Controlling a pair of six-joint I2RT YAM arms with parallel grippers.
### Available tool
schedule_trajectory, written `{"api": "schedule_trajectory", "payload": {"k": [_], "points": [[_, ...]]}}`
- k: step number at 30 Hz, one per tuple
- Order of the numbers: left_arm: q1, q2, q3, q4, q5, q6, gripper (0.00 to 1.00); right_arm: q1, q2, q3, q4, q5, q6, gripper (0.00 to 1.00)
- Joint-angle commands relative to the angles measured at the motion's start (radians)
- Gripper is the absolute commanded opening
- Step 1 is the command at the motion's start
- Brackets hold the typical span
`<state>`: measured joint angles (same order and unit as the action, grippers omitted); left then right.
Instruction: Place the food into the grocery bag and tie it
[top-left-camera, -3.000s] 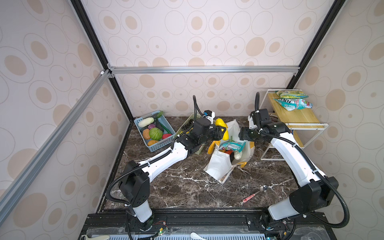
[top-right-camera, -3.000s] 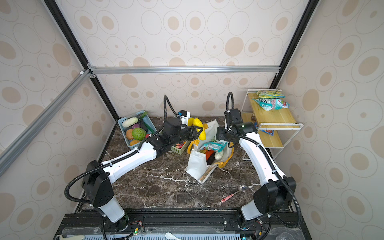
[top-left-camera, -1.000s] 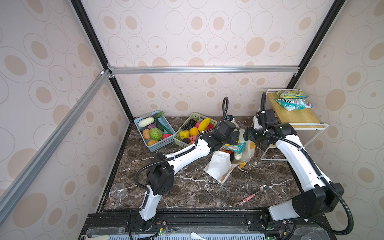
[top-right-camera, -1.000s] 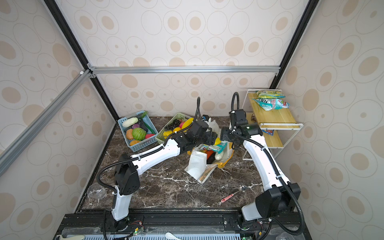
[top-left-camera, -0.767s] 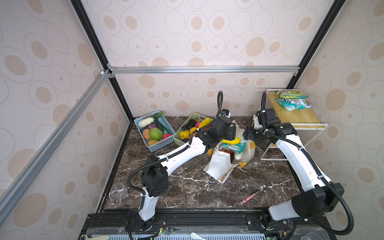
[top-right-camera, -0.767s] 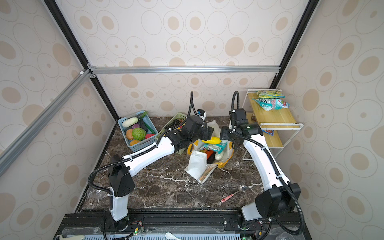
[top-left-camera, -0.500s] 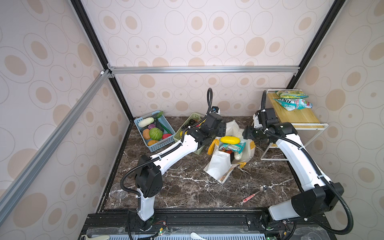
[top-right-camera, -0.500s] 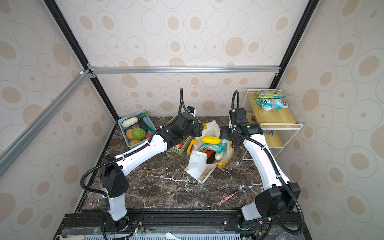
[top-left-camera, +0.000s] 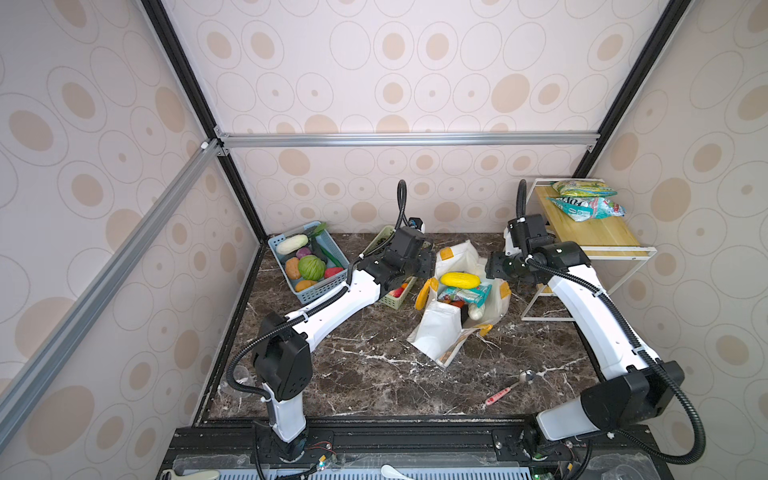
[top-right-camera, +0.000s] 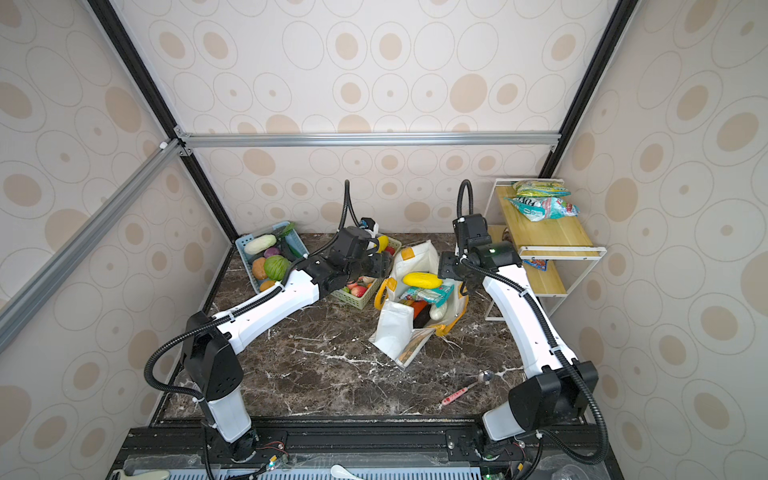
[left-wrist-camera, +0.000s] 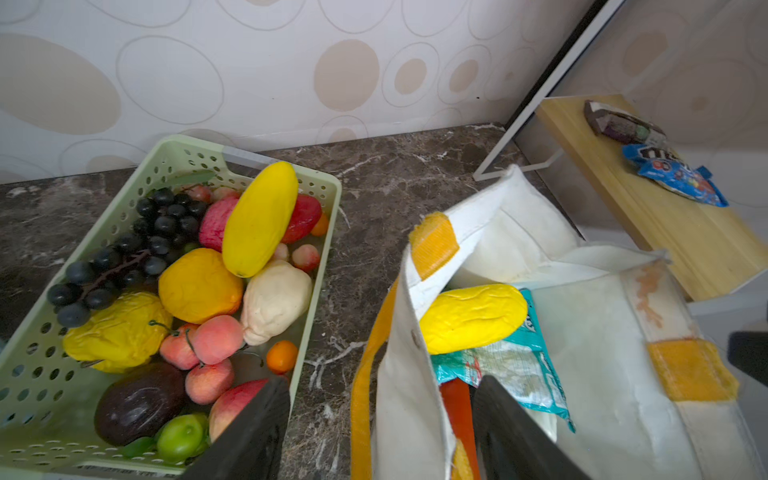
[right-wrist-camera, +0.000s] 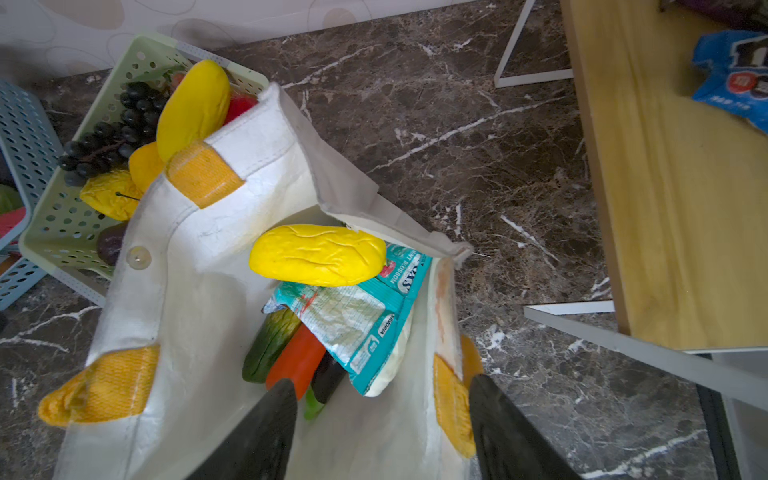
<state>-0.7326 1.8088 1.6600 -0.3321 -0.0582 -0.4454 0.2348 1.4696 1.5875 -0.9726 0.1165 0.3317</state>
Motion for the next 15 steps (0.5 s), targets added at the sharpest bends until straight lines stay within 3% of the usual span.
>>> {"api": "schedule_trajectory", "payload": {"k": [1,11,15], "points": [[-0.014,0.046,0.063,-0.036,0.024,0.040,0.71,-0.006,-0.057,-0.045,-0.056,0.064,0.005,0.69],[-0.042,0.158,0.142,-0.077,0.050,0.055,0.55,-0.027,-0.143,-0.254,-0.017,0.041,0.043,0.57],[-0.049,0.161,0.140,-0.081,0.061,0.054,0.41,-0.029,-0.152,-0.317,0.035,-0.008,0.061,0.37]]}}
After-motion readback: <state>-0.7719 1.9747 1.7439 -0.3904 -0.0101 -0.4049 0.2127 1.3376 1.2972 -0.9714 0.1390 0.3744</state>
